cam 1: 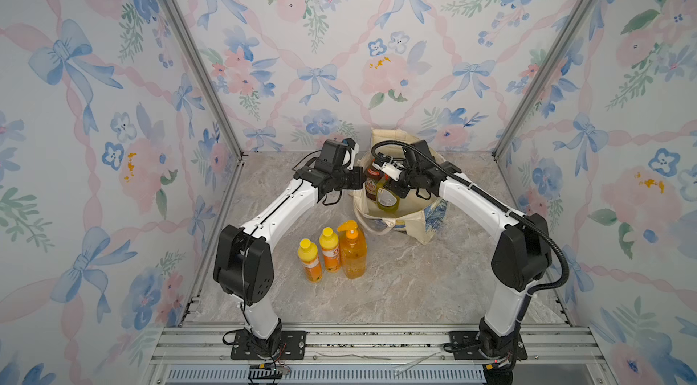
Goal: Pack dish soap into the shopping bag
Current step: Place the bottle of dish soap in the shopping bag.
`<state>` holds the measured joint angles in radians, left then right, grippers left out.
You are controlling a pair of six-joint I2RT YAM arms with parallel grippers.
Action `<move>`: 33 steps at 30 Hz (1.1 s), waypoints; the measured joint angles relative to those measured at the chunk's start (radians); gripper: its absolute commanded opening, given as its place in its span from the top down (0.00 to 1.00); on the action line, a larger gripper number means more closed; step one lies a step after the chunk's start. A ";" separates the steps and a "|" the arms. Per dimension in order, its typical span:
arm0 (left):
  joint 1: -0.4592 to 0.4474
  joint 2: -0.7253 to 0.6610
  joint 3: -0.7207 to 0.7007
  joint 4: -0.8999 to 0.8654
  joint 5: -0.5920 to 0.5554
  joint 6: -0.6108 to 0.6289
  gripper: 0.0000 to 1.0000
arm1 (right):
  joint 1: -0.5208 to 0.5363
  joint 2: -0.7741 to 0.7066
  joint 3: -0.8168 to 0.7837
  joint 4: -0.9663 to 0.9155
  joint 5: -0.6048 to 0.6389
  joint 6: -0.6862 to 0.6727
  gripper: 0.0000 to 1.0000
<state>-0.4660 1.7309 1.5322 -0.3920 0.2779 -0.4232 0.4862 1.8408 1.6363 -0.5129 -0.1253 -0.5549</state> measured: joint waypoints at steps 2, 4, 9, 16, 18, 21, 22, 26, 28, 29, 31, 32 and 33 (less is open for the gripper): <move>0.000 0.000 0.000 0.000 0.000 0.000 0.86 | 0.000 -0.035 -0.025 -0.003 0.023 0.029 1.00; 0.000 0.000 0.000 0.000 0.000 0.000 0.86 | -0.001 -0.063 -0.034 -0.008 0.054 0.062 1.00; 0.000 0.000 0.000 0.000 0.000 0.000 0.86 | -0.001 -0.071 -0.034 -0.011 0.109 0.131 1.00; 0.000 0.000 0.000 0.000 0.000 0.001 0.86 | -0.001 -0.051 -0.034 -0.003 0.158 0.192 1.00; 0.000 0.000 0.000 0.000 0.000 0.001 0.86 | -0.002 -0.029 -0.034 0.005 0.169 0.205 1.00; 0.000 0.000 0.000 0.000 0.000 0.001 0.86 | -0.007 0.013 -0.034 0.019 0.180 0.228 1.00; 0.000 0.000 0.000 0.000 0.000 0.001 0.86 | -0.009 0.027 -0.034 0.024 0.181 0.235 1.00; 0.000 0.000 0.000 0.000 0.000 0.001 0.86 | -0.013 0.045 -0.032 0.067 0.183 0.258 1.00; 0.000 0.000 0.000 0.000 0.000 0.001 0.86 | -0.014 0.049 -0.032 0.085 0.182 0.268 1.00; 0.000 0.000 0.000 0.000 0.000 0.001 0.86 | -0.015 0.051 -0.032 0.091 0.182 0.271 1.00; 0.000 0.000 0.000 0.000 0.000 0.001 0.86 | -0.021 0.060 -0.032 0.098 0.179 0.280 1.00; 0.000 0.000 0.000 0.000 0.000 0.001 0.86 | -0.025 0.064 -0.032 0.100 0.174 0.284 1.00; 0.000 0.000 0.000 0.000 0.000 0.001 0.86 | -0.031 0.070 -0.032 0.110 0.166 0.290 1.00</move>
<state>-0.4660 1.7309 1.5322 -0.3920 0.2783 -0.4225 0.4557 1.9110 1.6039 -0.4030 0.0402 -0.2653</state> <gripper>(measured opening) 0.142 0.353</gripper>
